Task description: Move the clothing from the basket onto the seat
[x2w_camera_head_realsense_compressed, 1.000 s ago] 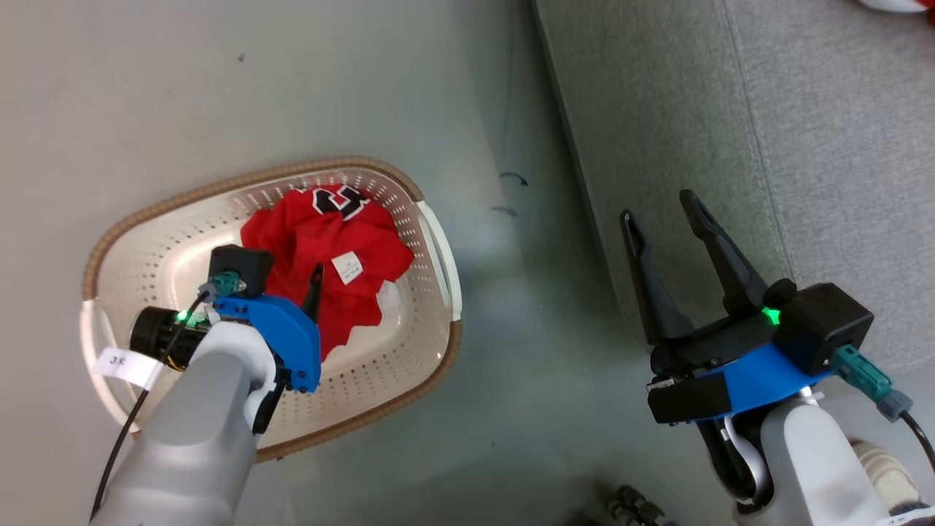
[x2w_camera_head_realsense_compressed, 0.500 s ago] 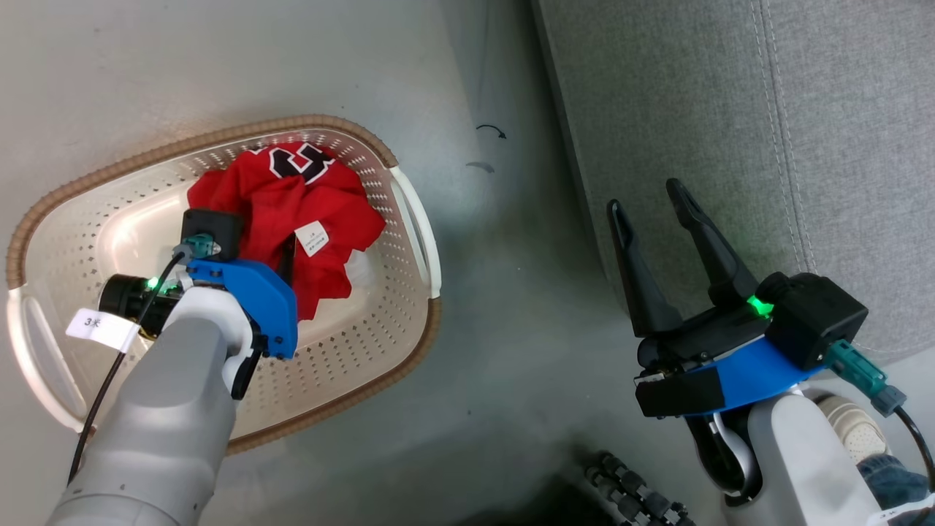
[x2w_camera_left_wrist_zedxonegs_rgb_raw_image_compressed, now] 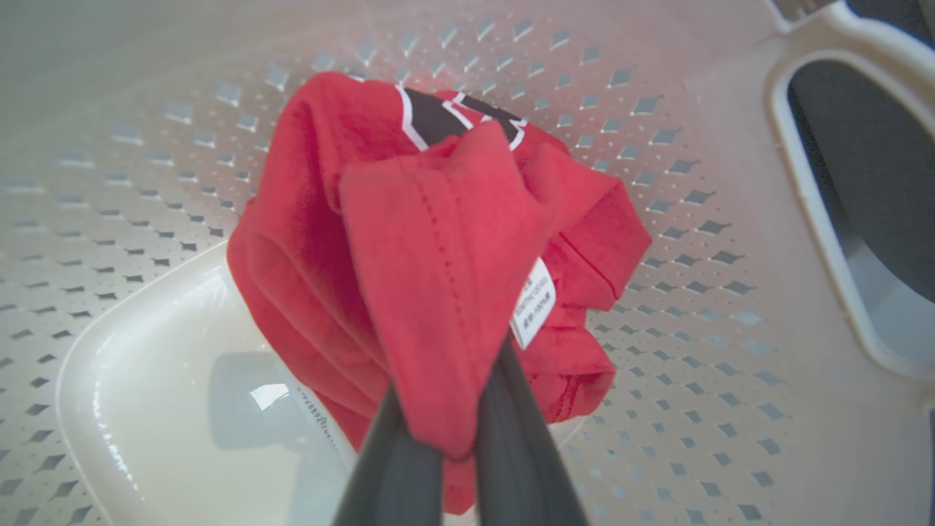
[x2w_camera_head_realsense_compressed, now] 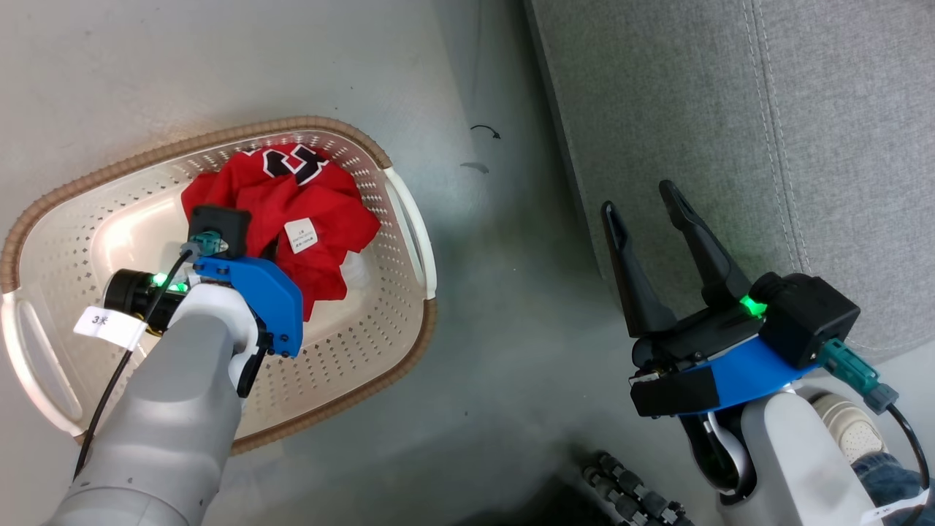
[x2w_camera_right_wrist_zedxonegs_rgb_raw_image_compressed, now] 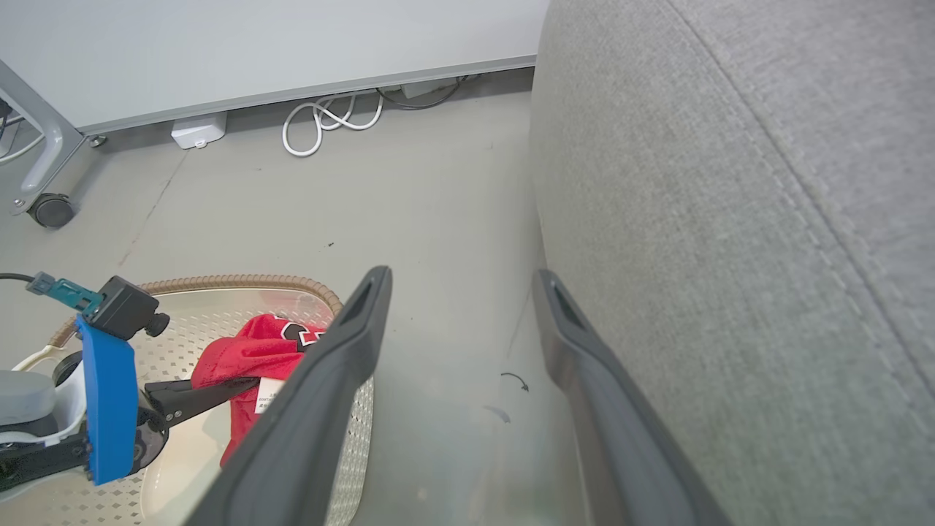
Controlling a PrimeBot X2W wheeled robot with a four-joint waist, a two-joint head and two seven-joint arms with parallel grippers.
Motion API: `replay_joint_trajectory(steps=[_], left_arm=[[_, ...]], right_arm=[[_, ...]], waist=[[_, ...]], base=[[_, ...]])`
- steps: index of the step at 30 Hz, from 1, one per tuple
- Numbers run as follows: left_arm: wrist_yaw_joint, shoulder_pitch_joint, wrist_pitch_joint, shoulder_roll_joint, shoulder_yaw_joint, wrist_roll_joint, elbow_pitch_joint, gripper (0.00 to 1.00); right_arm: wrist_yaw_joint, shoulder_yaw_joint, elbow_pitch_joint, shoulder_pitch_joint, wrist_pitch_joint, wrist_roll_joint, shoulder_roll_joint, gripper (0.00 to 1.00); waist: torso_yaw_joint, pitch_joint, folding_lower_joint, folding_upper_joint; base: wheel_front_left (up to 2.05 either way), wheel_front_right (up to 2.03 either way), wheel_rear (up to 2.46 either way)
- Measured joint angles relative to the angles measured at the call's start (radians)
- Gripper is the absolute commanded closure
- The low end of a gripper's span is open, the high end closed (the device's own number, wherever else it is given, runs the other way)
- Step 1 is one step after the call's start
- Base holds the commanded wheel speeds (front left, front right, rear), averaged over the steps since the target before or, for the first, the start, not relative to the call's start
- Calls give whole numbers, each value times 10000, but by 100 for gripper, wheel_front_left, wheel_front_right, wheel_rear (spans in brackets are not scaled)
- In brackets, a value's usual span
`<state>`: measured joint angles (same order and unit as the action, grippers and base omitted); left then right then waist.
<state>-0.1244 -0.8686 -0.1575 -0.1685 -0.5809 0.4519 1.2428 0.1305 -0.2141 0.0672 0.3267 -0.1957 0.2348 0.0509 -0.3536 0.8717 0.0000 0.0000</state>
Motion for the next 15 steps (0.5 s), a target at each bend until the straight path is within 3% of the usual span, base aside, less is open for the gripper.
replay_joint_trajectory(steps=[15], left_arm=[[-48, -51, -221, 100, -163, 370, 163, 100]], right_arm=[[0, -48, 178, 101, -6, -8, -2, 0]], waist=[[100, -306, 0, 0]], base=[[0, 0, 0]])
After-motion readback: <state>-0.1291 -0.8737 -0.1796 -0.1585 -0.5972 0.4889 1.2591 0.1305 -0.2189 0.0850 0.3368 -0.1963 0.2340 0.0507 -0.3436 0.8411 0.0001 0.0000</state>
